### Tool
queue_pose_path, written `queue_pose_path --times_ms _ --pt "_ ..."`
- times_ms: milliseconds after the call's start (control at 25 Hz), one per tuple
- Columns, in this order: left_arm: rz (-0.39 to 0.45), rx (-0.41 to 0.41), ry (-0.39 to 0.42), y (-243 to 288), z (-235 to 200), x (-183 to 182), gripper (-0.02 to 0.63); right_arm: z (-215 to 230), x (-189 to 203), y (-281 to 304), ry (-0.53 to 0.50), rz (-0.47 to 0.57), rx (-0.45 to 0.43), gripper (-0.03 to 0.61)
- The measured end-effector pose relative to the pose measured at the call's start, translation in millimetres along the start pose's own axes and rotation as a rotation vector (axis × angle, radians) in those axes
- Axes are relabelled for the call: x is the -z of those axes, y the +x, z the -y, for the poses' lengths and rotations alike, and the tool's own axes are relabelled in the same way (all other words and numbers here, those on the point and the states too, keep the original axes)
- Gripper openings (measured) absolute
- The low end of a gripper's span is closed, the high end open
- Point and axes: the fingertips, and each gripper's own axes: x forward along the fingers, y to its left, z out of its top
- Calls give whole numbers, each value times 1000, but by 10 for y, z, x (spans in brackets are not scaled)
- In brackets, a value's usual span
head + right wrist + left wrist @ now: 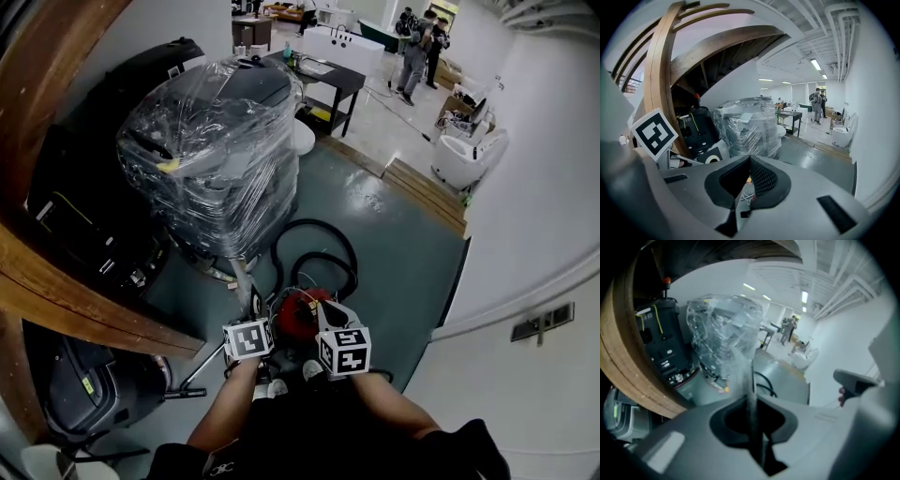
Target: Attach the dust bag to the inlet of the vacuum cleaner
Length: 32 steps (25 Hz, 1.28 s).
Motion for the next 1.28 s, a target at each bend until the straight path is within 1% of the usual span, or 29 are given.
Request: queue_pose_path --times_ms 160,400,520,640,720,880,1000,1160,1280 --pt "-22 -34 -31 116 -25 59 25 130 47 142 -18 -46 -23 -2" --pt "-18 -60 -59 275 27 66 25 330 60 325 -47 -84 -53 -2" --pt "-36 -76 -67 362 -2 156 25 394 186 431 -46 -128 -65 -2" --pt "-70 -101 -92 455 -16 308 25 465 346 531 -44 -185 -87 -2" --pt "-92 -120 -94 570 -13 417 25 526 455 606 -42 -215 -103 -2" --pt "-118 -141 -66 863 6 598 25 715 801 816 -16 -295 -114 -2" --pt "-149 -161 -94 1018 -22 841 25 831 1159 980 -29 -372 -117 -2" --pt "-143 -193 -89 1245 -142 1120 25 970 1619 1162 -31 -435 -112 -2" --pt "-154 -220 -96 1398 -358 1241 25 966 1894 1370 -34 -462 -110 -2"
